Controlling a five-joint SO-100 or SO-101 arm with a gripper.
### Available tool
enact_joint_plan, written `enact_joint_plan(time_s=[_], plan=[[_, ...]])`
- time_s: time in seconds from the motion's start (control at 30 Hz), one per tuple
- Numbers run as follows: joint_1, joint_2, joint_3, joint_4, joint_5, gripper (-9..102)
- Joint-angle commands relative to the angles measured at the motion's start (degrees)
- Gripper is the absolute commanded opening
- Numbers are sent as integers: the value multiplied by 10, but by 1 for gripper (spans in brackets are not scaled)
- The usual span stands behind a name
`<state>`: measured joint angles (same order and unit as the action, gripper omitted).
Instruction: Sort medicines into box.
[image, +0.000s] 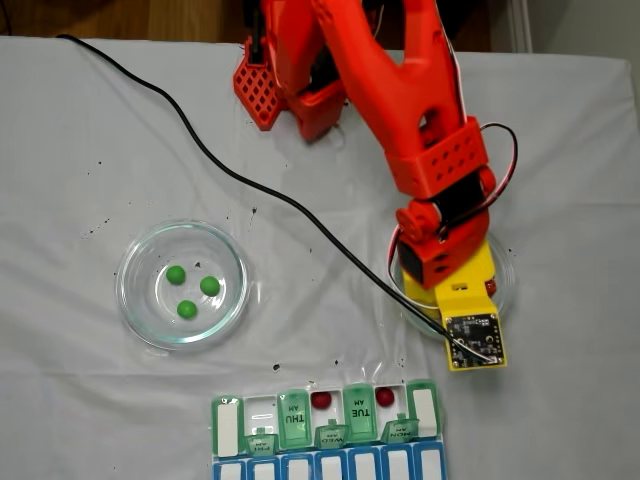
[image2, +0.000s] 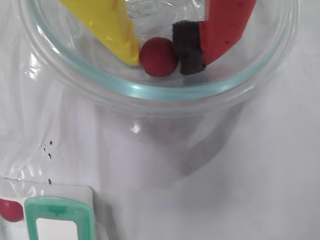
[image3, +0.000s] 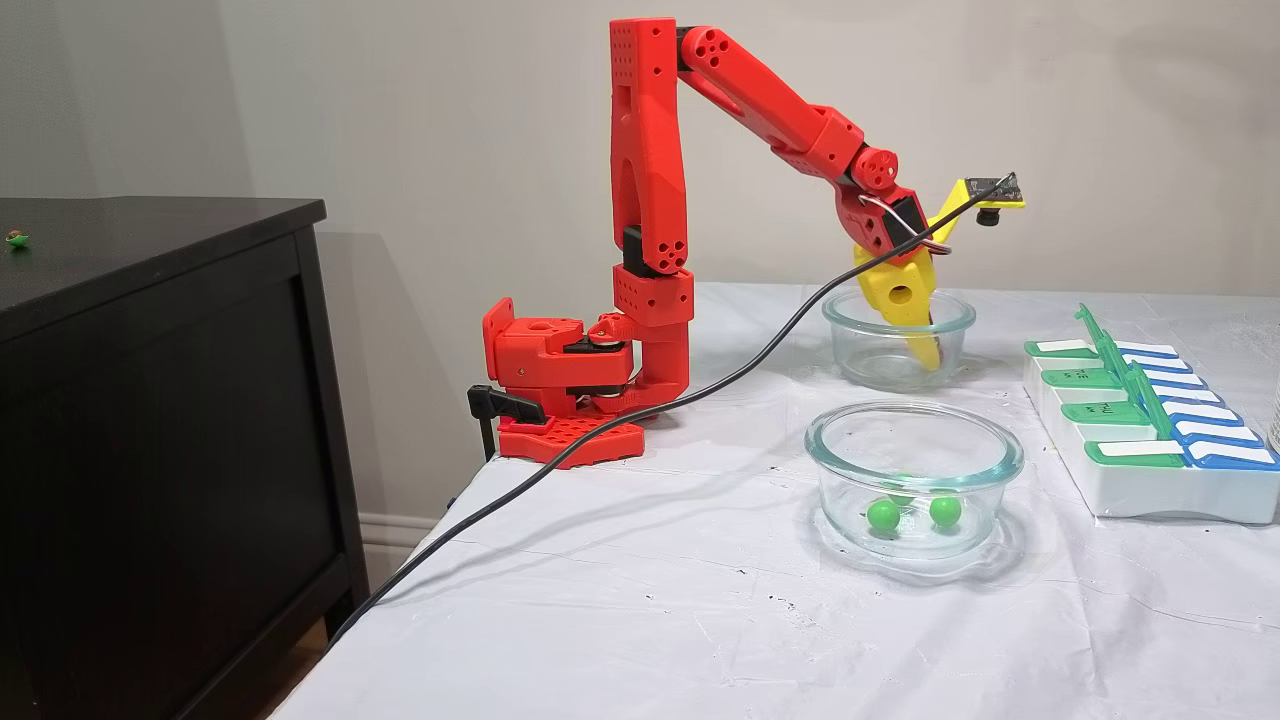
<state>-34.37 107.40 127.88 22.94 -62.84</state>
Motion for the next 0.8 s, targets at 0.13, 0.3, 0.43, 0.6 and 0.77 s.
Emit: enact_joint_plan(time_s=[0.13, 0.3, 0.43, 0.6, 0.77], plan=[[-6, -15, -79, 11, -14, 0], [-26, 91, -69, 109, 24, 0], [-43, 168, -79, 197, 62, 0], [-41, 217, -152, 301, 139, 0], [8, 194, -268, 389, 211, 0]])
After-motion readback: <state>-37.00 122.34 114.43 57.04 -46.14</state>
